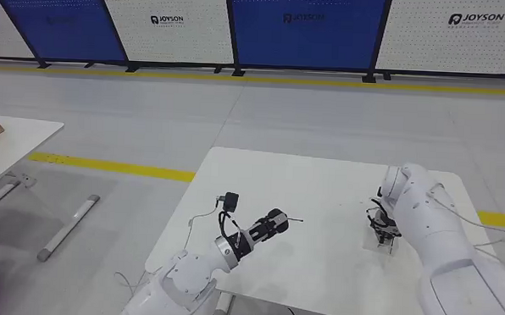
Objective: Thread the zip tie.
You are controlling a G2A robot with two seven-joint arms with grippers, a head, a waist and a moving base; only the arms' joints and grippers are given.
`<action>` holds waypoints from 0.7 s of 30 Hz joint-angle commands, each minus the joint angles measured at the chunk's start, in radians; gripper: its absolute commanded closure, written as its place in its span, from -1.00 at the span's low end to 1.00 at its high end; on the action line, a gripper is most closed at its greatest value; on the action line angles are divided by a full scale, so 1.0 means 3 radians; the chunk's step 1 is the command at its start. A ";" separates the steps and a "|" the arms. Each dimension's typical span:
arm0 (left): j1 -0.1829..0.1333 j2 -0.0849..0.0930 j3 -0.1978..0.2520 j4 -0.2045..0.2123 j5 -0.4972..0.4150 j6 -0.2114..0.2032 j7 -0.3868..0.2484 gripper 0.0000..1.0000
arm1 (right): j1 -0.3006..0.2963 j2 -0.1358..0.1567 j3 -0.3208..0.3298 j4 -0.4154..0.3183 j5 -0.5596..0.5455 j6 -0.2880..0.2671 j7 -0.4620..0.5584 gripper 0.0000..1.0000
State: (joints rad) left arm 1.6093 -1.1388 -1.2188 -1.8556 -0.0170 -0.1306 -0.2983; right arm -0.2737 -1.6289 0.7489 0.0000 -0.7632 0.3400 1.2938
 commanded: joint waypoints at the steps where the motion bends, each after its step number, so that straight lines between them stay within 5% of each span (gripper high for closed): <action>1: 0.0000 0.0000 0.0000 0.0000 0.0000 0.0000 0.0000 1.00 | 0.0003 0.0003 0.0001 0.0000 0.0002 0.0000 -0.0002 1.00; 17: 0.0000 0.0000 0.0000 0.0000 0.0000 0.0000 0.0000 1.00 | 0.0049 0.0045 0.0041 0.0000 0.0078 0.0000 -0.0017 1.00; 19: 0.0000 0.0000 0.0000 0.0000 0.0000 0.0000 0.0000 1.00 | 0.0048 0.0059 0.0041 0.0000 0.0075 0.0000 -0.0030 0.68; 21: 0.0000 0.0000 0.0000 0.0000 0.0000 0.0000 0.0000 1.00 | 0.0043 0.0061 0.0042 0.0000 0.0076 0.0000 -0.0034 0.64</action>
State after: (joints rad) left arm 1.6093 -1.1388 -1.2188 -1.8556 -0.0170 -0.1306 -0.2983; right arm -0.2600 -1.6107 0.7614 0.0000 -0.7407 0.3400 1.2838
